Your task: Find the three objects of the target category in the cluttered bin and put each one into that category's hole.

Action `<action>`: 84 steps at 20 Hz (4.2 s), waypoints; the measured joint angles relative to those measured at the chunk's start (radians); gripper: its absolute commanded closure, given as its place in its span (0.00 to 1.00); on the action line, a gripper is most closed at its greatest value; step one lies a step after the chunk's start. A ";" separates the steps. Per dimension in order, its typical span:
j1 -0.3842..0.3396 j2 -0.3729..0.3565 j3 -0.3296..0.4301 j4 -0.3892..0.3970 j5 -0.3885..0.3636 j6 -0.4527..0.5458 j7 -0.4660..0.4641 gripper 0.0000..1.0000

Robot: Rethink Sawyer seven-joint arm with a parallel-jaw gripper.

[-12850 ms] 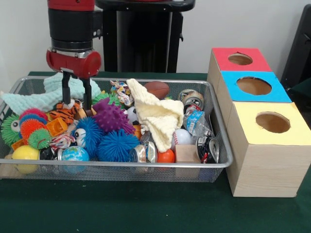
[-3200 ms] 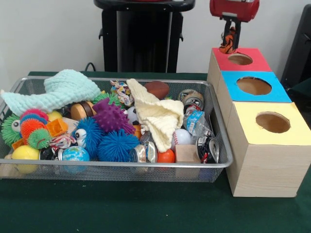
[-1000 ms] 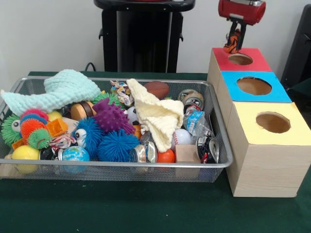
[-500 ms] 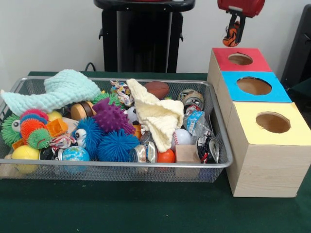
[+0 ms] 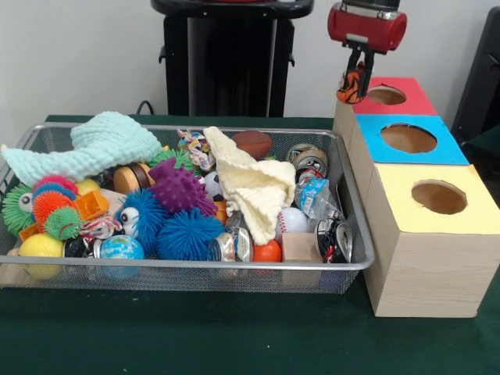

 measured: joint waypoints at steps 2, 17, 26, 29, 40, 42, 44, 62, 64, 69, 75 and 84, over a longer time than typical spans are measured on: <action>-0.001 0.024 0.011 0.000 0.000 -0.041 0.000 1.00; 0.056 0.049 0.013 0.002 0.089 -0.066 0.000 1.00; 0.125 0.028 -0.008 0.002 0.104 -0.017 0.000 1.00; 0.160 0.011 -0.024 0.002 0.105 0.037 0.000 1.00; 0.153 -0.002 -0.008 0.020 0.108 0.057 0.000 1.00; 0.129 0.002 0.008 0.031 0.108 0.042 0.000 1.00; 0.106 0.011 0.023 0.036 0.108 0.020 0.000 1.00; 0.051 0.017 0.098 0.082 0.097 -0.134 0.000 1.00; 0.051 0.014 0.101 0.089 0.098 -0.144 0.001 1.00; 0.051 0.007 0.104 0.097 0.098 -0.145 0.001 1.00; 0.051 -0.002 0.106 0.108 0.098 -0.145 0.001 1.00; 0.051 -0.012 0.115 0.134 0.098 -0.145 0.001 1.00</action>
